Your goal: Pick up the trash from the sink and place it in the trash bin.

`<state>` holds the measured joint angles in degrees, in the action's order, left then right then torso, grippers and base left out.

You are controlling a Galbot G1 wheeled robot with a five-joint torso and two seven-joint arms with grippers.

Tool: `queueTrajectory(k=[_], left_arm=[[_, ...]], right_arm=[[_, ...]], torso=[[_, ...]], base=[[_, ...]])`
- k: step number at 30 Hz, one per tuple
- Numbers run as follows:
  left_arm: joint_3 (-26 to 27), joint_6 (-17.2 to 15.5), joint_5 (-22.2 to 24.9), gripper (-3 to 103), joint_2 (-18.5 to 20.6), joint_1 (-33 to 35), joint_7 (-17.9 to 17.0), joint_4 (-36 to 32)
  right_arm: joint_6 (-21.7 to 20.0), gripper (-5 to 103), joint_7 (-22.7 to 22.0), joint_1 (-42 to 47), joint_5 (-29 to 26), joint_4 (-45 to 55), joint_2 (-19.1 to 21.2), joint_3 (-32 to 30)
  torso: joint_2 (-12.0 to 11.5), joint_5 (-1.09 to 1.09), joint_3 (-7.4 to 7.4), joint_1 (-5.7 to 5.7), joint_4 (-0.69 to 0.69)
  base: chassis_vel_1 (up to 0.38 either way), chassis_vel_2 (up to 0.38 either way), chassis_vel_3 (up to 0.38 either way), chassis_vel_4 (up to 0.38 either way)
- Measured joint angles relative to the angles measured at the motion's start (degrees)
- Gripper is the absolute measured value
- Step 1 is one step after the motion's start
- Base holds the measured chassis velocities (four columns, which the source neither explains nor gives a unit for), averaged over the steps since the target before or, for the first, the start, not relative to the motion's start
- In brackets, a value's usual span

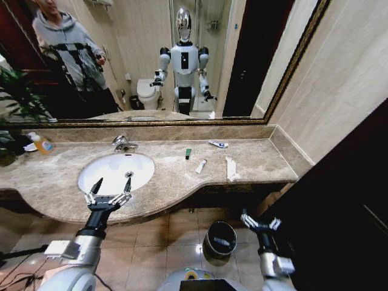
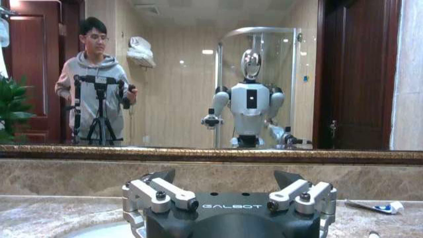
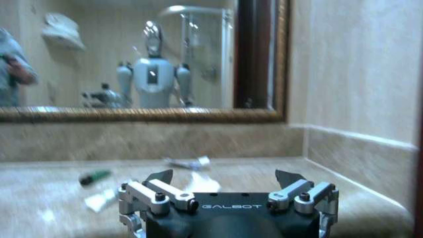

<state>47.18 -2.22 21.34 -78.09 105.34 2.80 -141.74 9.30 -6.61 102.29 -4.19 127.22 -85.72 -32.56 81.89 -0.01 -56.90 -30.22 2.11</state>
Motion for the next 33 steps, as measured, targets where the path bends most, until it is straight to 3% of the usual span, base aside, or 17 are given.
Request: queueTrajectory(k=[3,4,6,11,19,33], left_arm=[[0.0,0.0,0.0,100,0.0,0.0,0.0,0.0],[0.0,0.0,0.0,100,0.0,0.0,0.0,0.0],[0.0,0.0,0.0,100,0.0,0.0,0.0,0.0],[0.0,0.0,0.0,100,0.0,0.0,0.0,0.0],[0.0,0.0,0.0,100,0.0,0.0,0.0,0.0],[0.0,0.0,0.0,100,0.0,0.0,0.0,0.0]], right_arm=[[-7.95,100,1.03,-5.57,-0.88,0.9,1.96,0.51],[-7.95,100,1.03,-5.57,-0.88,0.9,1.96,0.51],[-14.18,100,1.63,-10.28,-3.7,-0.01,3.82,1.64],[-19.24,100,1.7,-16.71,-6.87,-4.17,5.87,4.52],[-20.22,100,1.2,-24.14,-2.4,-12.19,6.27,6.18],[-19.28,100,0.76,-31.74,-0.05,-23.15,5.8,7.82]], torso=[[0.0,0.0,0.0,-0.01,0.0],[0.0,0.0,0.0,-0.01,0.0],[0.0,0.01,0.0,-0.01,0.0],[0.0,0.01,0.0,-0.01,0.0],[-0.01,0.01,-0.01,-0.01,0.0],[-0.01,0.01,0.0,-0.01,0.0]], base=[[0.0,0.0,0.0,0.0],[0.0,0.0,0.0,0.0],[0.0,0.0,0.0,0.0],[0.0,0.0,0.0,0.0],[0.0,0.0,0.0,0.0],[0.0,0.0,0.0,0.0]])
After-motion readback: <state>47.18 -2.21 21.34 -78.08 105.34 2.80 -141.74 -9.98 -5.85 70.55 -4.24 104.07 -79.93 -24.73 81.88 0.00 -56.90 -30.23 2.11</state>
